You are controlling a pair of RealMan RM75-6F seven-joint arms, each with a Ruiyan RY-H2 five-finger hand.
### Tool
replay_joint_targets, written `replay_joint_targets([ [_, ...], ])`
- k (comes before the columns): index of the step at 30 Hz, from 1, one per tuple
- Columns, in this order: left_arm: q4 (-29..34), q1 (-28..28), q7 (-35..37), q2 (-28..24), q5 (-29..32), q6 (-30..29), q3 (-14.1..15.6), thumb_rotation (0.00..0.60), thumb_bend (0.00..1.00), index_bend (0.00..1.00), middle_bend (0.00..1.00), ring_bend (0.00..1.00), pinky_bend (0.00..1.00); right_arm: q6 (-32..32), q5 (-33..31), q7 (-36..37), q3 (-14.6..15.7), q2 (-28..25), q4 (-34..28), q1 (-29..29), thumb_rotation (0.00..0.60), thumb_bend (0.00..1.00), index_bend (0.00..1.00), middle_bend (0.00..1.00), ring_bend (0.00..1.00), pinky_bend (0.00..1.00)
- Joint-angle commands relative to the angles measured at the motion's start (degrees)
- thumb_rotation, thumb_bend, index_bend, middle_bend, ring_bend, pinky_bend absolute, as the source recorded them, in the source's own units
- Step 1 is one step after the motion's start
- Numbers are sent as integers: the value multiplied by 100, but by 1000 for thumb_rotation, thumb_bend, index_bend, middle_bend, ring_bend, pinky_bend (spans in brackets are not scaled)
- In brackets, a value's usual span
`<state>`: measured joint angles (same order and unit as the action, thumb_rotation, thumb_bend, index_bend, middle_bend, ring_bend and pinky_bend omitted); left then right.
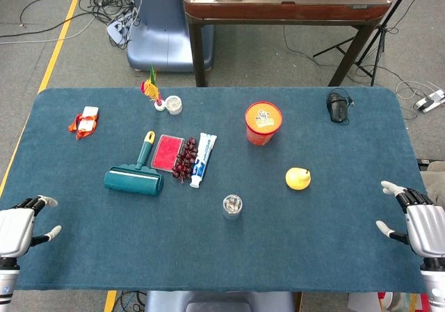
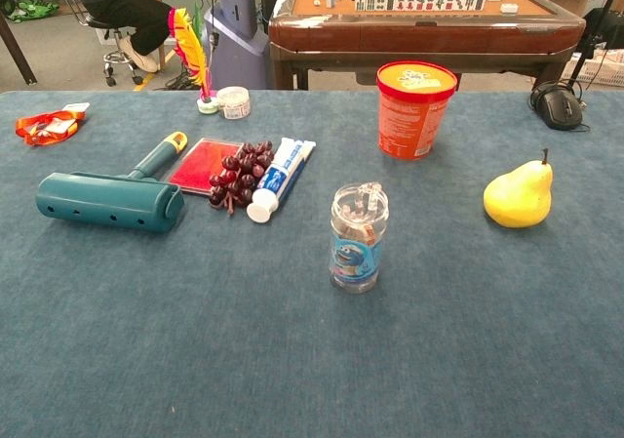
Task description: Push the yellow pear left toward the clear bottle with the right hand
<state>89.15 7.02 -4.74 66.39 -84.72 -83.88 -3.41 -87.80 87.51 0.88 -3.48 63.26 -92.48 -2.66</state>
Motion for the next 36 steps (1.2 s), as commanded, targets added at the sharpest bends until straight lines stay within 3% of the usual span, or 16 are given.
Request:
replay_joint_targets([
  [1,35,-10,63,-38,40,-40,-39,600,87,445,432,425,578,71,36,-51,25,49,22,-36,600,52,247,352,305,423],
  [4,29,-14,210,-31,39,-34,-37,600,87,447,433,426,584,116,13,-52,17,64,32,-58,600,52,249,361,311,428],
  [6,-8,-17,241,-43,43,5,-9,600,87,449,433,426,587,88,-29,-76,-26,106,58,-61,600,49,295,419,356,469],
  [11,0,-41,317,-77,69,-7,-7,600,87,453,433,426,588,1,-137,-427,-151,331,242,-88,600,0,747,804,696,781],
  [14,0,-42,381,-96,103,29,-7,600,87,455,433,426,588,74,-192,-582,-238,443,388,-190,600,0,927,952,858,914],
  [16,12,-35,410,-115,103,55,0,600,87,455,433,426,588,144,-231,-629,-334,545,567,-303,600,0,991,996,955,980],
  [18,23,-34,403,-124,90,37,-5,600,87,456,433,427,588,275,-273,-699,-418,638,776,-446,600,0,1000,1000,998,1000],
  [26,63,-47,401,-138,79,13,0,600,87,464,434,426,589,1090,-507,-806,-621,973,1502,-1074,600,0,1000,1000,1000,1000],
  [36,29,-77,556,-185,138,37,5,600,87,470,433,427,589,1794,-595,-660,-638,1466,2261,-1654,600,0,1000,1000,1000,1000],
])
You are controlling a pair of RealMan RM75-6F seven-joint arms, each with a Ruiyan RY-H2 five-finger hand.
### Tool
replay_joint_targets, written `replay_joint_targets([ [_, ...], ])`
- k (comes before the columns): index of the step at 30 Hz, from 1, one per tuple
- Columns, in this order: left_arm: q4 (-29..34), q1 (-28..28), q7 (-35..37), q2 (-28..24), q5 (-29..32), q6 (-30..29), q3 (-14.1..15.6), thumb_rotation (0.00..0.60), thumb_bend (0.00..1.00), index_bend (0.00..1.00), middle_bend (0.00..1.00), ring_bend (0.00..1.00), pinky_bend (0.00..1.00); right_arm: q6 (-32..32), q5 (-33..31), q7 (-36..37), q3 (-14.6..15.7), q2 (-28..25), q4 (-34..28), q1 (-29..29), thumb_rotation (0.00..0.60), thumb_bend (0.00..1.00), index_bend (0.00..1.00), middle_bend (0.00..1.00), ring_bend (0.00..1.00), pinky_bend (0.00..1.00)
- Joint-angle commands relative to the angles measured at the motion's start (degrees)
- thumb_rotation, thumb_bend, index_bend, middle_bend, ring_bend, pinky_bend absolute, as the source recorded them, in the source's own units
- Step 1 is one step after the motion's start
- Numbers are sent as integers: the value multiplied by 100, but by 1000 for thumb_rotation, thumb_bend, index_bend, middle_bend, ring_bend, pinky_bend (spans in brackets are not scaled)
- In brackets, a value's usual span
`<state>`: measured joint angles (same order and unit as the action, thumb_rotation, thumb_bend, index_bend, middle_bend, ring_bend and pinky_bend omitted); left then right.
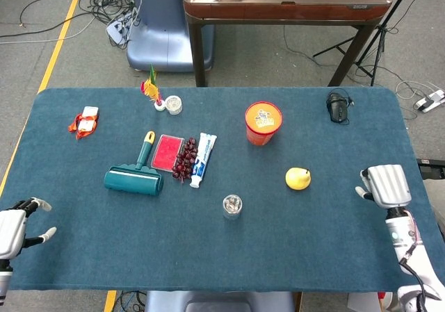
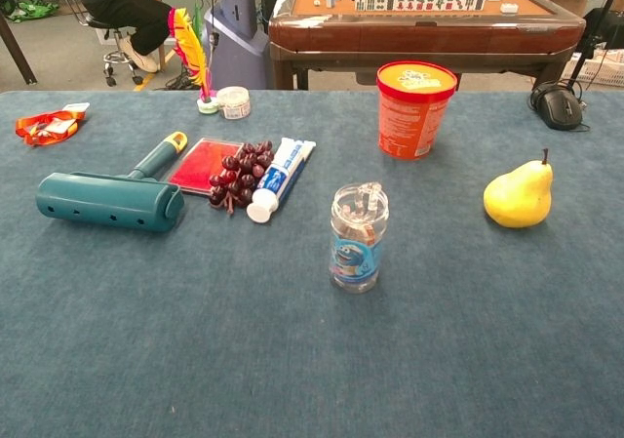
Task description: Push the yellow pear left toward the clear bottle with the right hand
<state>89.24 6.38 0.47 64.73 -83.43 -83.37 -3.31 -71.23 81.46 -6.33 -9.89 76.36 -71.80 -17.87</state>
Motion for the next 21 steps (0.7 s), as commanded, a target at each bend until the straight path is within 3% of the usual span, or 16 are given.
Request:
replay_joint_targets([
  [1,35,-19,61,-31,9,-15,-2,600,87,471,433,427,589,177,19,72,11,201,254,-176,600,0,1000,1000,1000,1000],
  [21,140,-48,199,-161,79,61,13,600,87,472,433,426,589,740,31,98,95,1064,1173,-885,600,0,1000,1000,1000,1000],
])
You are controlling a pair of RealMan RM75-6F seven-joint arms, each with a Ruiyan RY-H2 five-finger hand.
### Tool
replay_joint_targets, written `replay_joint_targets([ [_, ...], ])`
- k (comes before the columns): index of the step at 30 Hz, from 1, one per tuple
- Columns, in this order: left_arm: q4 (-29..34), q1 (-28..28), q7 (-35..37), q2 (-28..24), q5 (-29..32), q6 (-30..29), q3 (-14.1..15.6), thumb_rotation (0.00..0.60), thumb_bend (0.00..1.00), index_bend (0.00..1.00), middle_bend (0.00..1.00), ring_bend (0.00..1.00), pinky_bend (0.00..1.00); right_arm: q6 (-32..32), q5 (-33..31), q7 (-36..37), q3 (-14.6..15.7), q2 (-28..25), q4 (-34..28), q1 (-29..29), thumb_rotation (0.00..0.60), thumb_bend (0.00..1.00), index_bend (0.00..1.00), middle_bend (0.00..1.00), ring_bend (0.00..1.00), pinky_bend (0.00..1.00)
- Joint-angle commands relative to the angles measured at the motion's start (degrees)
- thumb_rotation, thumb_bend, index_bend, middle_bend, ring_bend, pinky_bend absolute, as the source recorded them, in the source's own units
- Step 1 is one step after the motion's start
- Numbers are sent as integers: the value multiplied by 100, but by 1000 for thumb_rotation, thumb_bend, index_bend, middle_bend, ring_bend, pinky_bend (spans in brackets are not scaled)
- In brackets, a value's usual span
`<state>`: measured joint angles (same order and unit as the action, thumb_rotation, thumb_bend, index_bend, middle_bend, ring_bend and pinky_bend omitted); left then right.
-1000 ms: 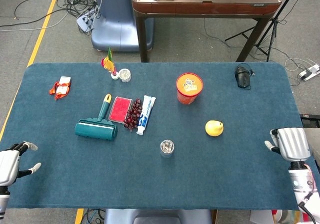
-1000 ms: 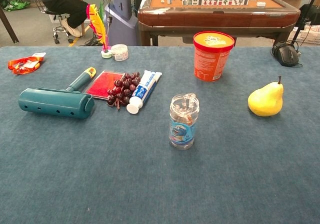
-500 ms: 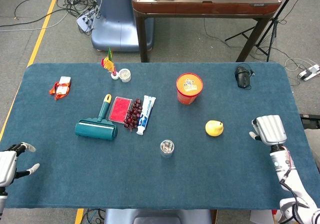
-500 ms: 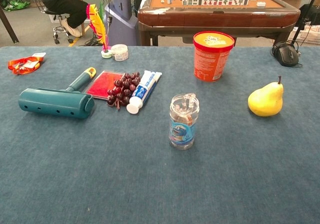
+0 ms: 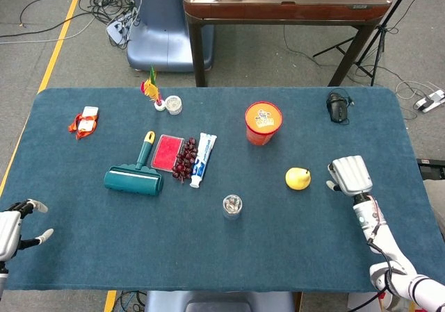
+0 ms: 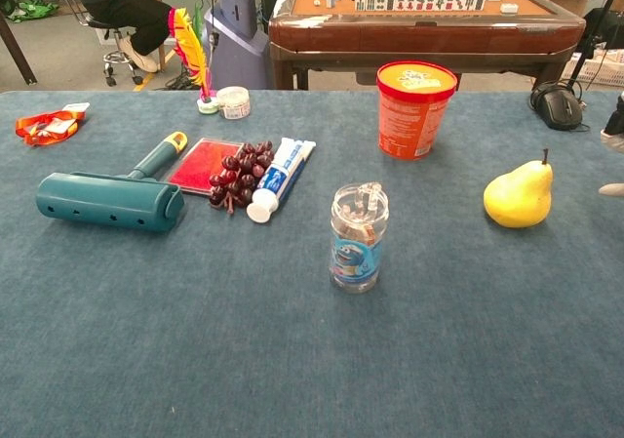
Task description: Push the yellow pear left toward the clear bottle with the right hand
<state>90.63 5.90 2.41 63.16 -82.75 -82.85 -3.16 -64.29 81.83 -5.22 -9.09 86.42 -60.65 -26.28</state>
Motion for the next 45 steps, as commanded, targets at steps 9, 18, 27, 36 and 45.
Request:
replay_joint_targets([
  [9,-28,-19,-136,12,33,-60,-32,600,87,475,435,427,590,271,-81,-156,40,289,237,-263,600,0,1000,1000,1000,1000],
  [18,-107,-41,15,41,-47,-166,-52,600,87,477,440,429,590,363,-177,-188,33,410,339,-377,600,0,1000,1000,1000,1000],
  [27,-116,-39,-12,30,-37,-124,-38,600,87,484,448,430,590,303,-113,41,106,612,540,-425,600,0,1000,1000,1000,1000],
  [36,-111,-42,3,13,4,-87,-40,600,87,487,448,430,590,154,75,314,176,882,866,-524,600,0,1000,1000,1000,1000],
  [45,-101,-42,3,-3,27,-62,-41,600,87,487,448,430,590,103,219,380,191,1050,1006,-705,600,0,1000,1000,1000,1000],
])
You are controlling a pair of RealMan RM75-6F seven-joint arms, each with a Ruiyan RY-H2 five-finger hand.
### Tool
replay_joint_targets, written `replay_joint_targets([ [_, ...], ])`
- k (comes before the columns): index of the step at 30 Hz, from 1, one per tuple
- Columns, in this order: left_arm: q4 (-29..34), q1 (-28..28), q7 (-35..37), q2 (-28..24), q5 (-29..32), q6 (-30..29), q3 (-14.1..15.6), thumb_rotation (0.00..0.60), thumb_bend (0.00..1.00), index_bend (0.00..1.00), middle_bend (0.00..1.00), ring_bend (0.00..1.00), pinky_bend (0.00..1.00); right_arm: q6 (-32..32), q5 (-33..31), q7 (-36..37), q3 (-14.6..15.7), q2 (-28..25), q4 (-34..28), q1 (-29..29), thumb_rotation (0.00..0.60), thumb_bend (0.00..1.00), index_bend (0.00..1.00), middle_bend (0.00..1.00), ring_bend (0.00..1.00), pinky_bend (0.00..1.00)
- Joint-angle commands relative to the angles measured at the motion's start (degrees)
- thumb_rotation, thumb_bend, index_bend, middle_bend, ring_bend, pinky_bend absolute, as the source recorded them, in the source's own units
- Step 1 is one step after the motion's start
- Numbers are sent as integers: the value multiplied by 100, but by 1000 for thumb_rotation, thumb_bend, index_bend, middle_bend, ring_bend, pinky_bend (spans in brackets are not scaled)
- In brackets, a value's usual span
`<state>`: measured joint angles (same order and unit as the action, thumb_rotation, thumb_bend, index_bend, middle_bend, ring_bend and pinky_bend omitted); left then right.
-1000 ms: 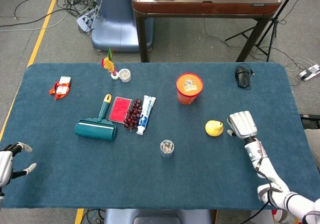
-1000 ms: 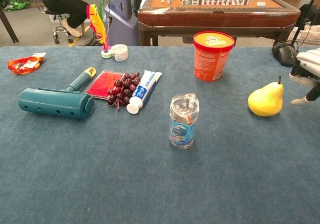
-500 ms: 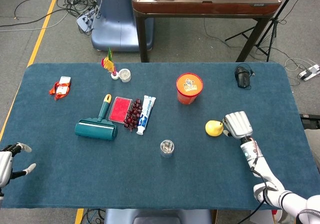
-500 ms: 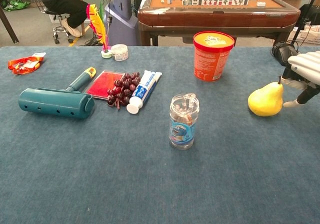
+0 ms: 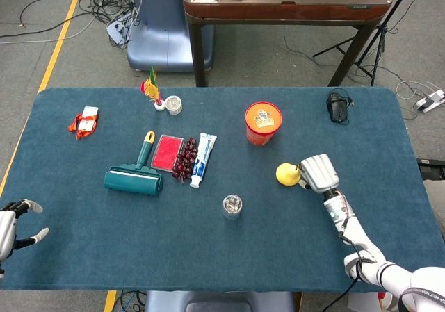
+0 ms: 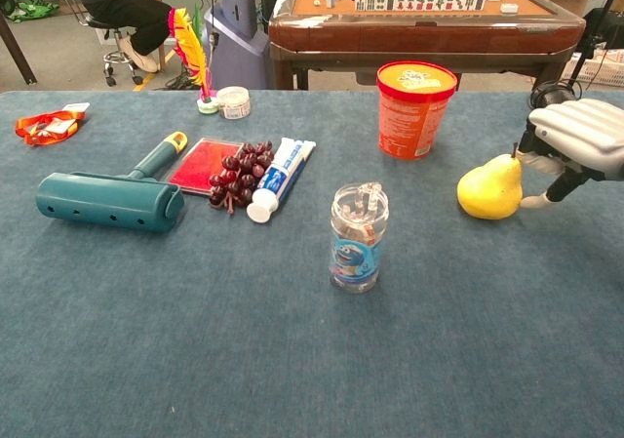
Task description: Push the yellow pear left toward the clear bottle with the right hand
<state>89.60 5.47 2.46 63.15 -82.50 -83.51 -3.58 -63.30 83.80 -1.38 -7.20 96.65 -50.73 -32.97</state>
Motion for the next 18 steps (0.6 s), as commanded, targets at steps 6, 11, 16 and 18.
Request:
replay_joint_targets([
  [6,10,-5,-8,-12,16,9,-1,600,87,487,448,430,590,6,89,-1,20,82,2,-139,600,0,1000,1000,1000,1000],
  [11,3,-6,-4,-19,30,23,-1,600,87,487,448,430,590,-59,129,-74,73,-14,-80,-114,600,0,1000,1000,1000,1000],
  [16,27,-11,-27,-22,6,11,9,600,87,487,448,430,590,-44,48,-96,59,-135,-94,-70,600,0,1000,1000,1000,1000],
  [18,34,-12,-42,-19,-6,6,15,600,87,487,448,430,590,-29,26,-88,51,-151,-67,-73,600,0,1000,1000,1000,1000],
])
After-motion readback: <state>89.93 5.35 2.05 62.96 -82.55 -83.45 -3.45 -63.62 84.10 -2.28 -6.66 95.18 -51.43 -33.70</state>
